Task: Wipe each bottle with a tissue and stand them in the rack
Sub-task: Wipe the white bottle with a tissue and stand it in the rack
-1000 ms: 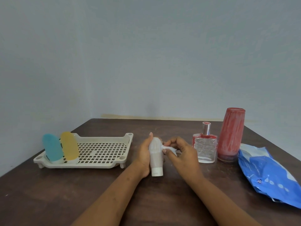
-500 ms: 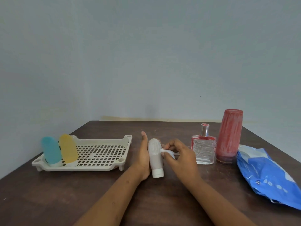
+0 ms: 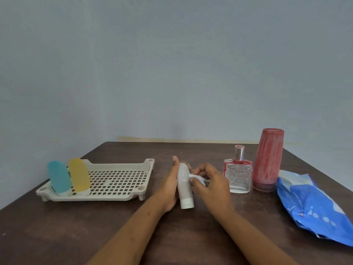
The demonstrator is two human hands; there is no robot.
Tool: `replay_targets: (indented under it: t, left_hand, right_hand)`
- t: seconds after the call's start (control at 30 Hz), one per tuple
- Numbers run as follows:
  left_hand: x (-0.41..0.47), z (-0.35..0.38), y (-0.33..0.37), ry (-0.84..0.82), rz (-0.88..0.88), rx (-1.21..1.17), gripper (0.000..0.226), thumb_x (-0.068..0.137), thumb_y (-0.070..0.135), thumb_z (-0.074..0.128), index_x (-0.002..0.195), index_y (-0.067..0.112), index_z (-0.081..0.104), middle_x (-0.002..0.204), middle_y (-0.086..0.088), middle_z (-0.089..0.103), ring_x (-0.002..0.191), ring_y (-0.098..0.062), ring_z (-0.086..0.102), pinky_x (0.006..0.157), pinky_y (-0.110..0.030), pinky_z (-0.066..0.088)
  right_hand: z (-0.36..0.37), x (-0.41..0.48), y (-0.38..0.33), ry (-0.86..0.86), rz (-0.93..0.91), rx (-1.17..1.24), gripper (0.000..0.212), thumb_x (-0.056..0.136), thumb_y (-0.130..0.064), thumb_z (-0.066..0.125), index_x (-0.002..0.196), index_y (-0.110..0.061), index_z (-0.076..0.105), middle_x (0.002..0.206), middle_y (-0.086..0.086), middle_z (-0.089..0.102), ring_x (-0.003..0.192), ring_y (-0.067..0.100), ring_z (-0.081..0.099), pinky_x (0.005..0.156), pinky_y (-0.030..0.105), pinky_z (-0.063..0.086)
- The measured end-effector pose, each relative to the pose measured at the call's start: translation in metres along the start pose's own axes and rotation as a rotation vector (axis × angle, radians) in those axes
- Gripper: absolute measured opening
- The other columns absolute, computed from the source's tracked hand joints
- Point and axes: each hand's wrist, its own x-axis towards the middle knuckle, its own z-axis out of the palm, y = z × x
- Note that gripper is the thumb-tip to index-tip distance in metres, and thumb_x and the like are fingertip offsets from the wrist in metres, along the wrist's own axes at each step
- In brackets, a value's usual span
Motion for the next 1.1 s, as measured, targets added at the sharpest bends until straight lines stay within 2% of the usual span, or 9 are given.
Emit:
replay_targets:
  t: [0.2, 0.33, 0.43, 0.5, 0.6, 0.77, 0.87, 0.97, 1.1]
  left_hand:
    - [-0.003, 0.005, 0.005, 0.100, -0.025, 0.049, 0.074, 0.074, 0.073, 0.035, 0.099, 0.011, 0.066, 0.105, -0.019, 0.071, 0.104, -0.030, 0.067, 0.101, -0.043, 0.049]
    - [-0.003, 0.002, 0.005, 0.086, -0.046, 0.057, 0.082, 0.078, 0.072, 0.032, 0.112, 0.005, 0.064, 0.107, -0.017, 0.072, 0.103, -0.027, 0.069, 0.096, -0.040, 0.052]
    - [-0.002, 0.000, 0.004, 0.066, -0.033, 0.080, 0.075, 0.087, 0.070, 0.027, 0.102, 0.007, 0.065, 0.099, -0.016, 0.072, 0.101, -0.026, 0.068, 0.087, -0.033, 0.053]
    - [-0.002, 0.000, 0.003, 0.071, -0.020, 0.079, 0.077, 0.077, 0.076, 0.031, 0.094, 0.009, 0.065, 0.098, -0.016, 0.069, 0.104, -0.029, 0.066, 0.093, -0.037, 0.051]
    - [-0.002, 0.000, 0.004, 0.068, -0.025, 0.067, 0.079, 0.072, 0.077, 0.032, 0.096, 0.009, 0.064, 0.102, -0.018, 0.067, 0.110, -0.032, 0.063, 0.102, -0.042, 0.047]
    - [-0.005, 0.004, 0.006, 0.054, -0.017, 0.044, 0.080, 0.076, 0.070, 0.035, 0.111, 0.004, 0.063, 0.109, -0.018, 0.071, 0.105, -0.028, 0.067, 0.097, -0.039, 0.051]
    - [-0.006, 0.005, 0.007, 0.033, 0.018, 0.073, 0.073, 0.078, 0.069, 0.032, 0.099, 0.006, 0.062, 0.101, -0.019, 0.069, 0.094, -0.027, 0.067, 0.091, -0.039, 0.050]
    - [-0.006, 0.005, 0.006, 0.039, 0.049, 0.099, 0.069, 0.080, 0.068, 0.029, 0.091, 0.008, 0.062, 0.084, -0.010, 0.070, 0.078, -0.018, 0.065, 0.076, -0.032, 0.051]
    - [-0.004, 0.007, 0.006, 0.093, 0.041, 0.118, 0.075, 0.076, 0.070, 0.028, 0.095, 0.008, 0.065, 0.083, -0.008, 0.073, 0.075, -0.017, 0.067, 0.072, -0.030, 0.052]
  right_hand:
    - [0.001, -0.004, -0.004, -0.069, -0.076, -0.027, 0.020, 0.079, -0.008, 0.068, 0.081, -0.026, 0.059, 0.079, -0.013, 0.064, 0.077, 0.005, 0.061, 0.065, 0.020, 0.049]
    - [0.002, -0.007, -0.010, -0.151, -0.202, -0.172, 0.022, 0.082, -0.016, 0.066, 0.082, -0.035, 0.053, 0.080, -0.014, 0.060, 0.080, 0.004, 0.055, 0.065, 0.013, 0.042]
    - [0.002, -0.009, -0.012, -0.198, -0.270, -0.252, 0.011, 0.084, -0.023, 0.064, 0.088, -0.030, 0.057, 0.081, -0.021, 0.052, 0.083, -0.001, 0.051, 0.066, 0.008, 0.038]
    - [0.001, -0.010, -0.013, -0.215, -0.309, -0.278, 0.007, 0.086, -0.025, 0.063, 0.090, -0.028, 0.058, 0.080, -0.024, 0.047, 0.081, -0.003, 0.048, 0.066, 0.007, 0.036]
    - [0.001, -0.010, -0.013, -0.239, -0.324, -0.304, 0.007, 0.087, -0.026, 0.062, 0.091, -0.029, 0.057, 0.083, -0.018, 0.050, 0.082, -0.002, 0.048, 0.064, 0.007, 0.035]
    - [0.000, -0.003, -0.005, -0.131, -0.188, -0.226, 0.014, 0.082, -0.018, 0.064, 0.087, -0.030, 0.059, 0.080, -0.013, 0.059, 0.080, 0.002, 0.053, 0.064, 0.011, 0.040]
    - [-0.001, 0.003, 0.004, -0.041, -0.025, -0.104, 0.015, 0.079, -0.014, 0.068, 0.079, -0.026, 0.060, 0.076, -0.010, 0.066, 0.072, 0.006, 0.060, 0.061, 0.022, 0.047]
    - [-0.002, 0.006, 0.009, -0.031, 0.100, 0.006, 0.016, 0.077, -0.010, 0.071, 0.075, -0.024, 0.063, 0.077, -0.010, 0.068, 0.072, 0.004, 0.063, 0.062, 0.018, 0.047]
    - [-0.002, 0.006, 0.012, -0.007, 0.163, 0.079, 0.015, 0.076, -0.010, 0.073, 0.077, -0.022, 0.063, 0.079, -0.007, 0.070, 0.073, 0.009, 0.065, 0.061, 0.020, 0.049]
